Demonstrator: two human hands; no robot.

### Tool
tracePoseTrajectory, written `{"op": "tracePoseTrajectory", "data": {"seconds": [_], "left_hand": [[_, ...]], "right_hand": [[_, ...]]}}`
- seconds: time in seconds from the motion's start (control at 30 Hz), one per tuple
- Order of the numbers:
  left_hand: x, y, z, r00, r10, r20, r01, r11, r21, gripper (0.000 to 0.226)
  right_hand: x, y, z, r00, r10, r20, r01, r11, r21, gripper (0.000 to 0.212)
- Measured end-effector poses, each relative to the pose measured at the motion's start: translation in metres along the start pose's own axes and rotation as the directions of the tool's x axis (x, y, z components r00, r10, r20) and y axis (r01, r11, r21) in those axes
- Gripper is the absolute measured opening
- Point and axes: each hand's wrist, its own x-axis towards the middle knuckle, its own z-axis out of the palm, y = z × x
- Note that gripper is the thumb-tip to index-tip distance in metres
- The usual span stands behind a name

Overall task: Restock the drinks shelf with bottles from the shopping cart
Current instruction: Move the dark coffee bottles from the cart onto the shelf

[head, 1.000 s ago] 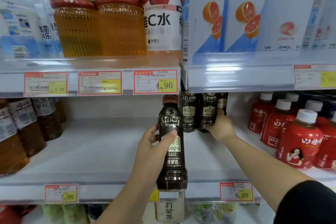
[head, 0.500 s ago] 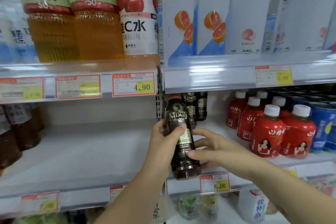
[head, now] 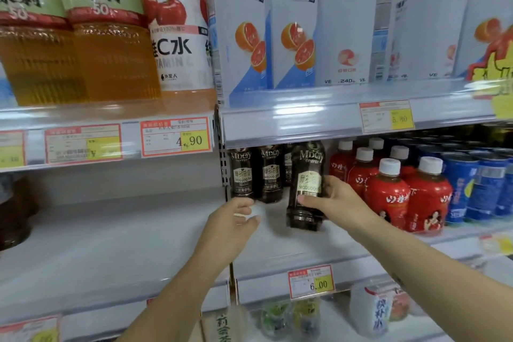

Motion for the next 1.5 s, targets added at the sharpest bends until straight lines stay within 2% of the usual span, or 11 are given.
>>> {"op": "tracePoseTrajectory", "data": {"seconds": [0.1,0.23,0.57,0.83,1.0,1.1,1.17,1.27,1.33,1.5], "left_hand": [[0.010,-0.016,-0.007,0.998,0.004,-0.067,0.007,0.985,0.171,0.036],[0.023,-0.023,-0.002,0.998,0.040,0.048,-0.057,0.906,0.421,0.054],[0.059,-0.029,0.013,0.990,-0.034,0.133,-0.040,0.859,0.510,0.073],[0.067,-0.027,0.025,0.978,-0.128,0.162,0.006,0.802,0.598,0.073],[0.066,-0.028,0.019,0.979,-0.110,0.169,-0.003,0.831,0.556,0.072],[0.047,-0.025,0.005,0.989,-0.017,0.149,-0.053,0.890,0.453,0.061],[0.023,-0.022,-0.008,0.991,0.104,0.085,-0.129,0.918,0.376,0.048],[-0.028,-0.024,-0.030,0.963,0.267,-0.047,-0.244,0.929,0.278,0.032],[-0.064,-0.033,-0.046,0.942,0.315,-0.114,-0.289,0.936,0.199,0.029],[-0.150,-0.086,-0.097,0.946,0.243,-0.213,-0.218,0.966,0.138,0.018]], "right_hand": [[0.028,0.009,0.006,0.996,-0.018,-0.082,0.010,0.995,-0.101,0.042],[0.056,0.018,0.018,0.989,-0.055,-0.137,0.029,0.982,-0.184,0.057],[0.094,0.027,0.026,0.985,-0.099,-0.143,0.053,0.954,-0.296,0.063],[0.105,0.027,0.033,0.983,-0.118,-0.143,0.055,0.922,-0.382,0.074],[0.092,0.027,0.027,0.992,-0.058,-0.109,0.015,0.933,-0.360,0.079],[0.062,0.020,0.025,0.981,-0.147,-0.126,0.089,0.920,-0.381,0.060],[0.029,0.009,0.029,0.971,-0.214,-0.106,0.160,0.911,-0.379,0.048],[-0.028,-0.007,0.054,0.954,-0.301,-0.012,0.280,0.901,-0.330,0.024],[-0.063,-0.014,0.080,0.936,-0.348,0.060,0.351,0.900,-0.259,0.012],[-0.134,-0.016,0.166,0.873,-0.359,0.331,0.425,0.893,-0.151,0.024]]}}
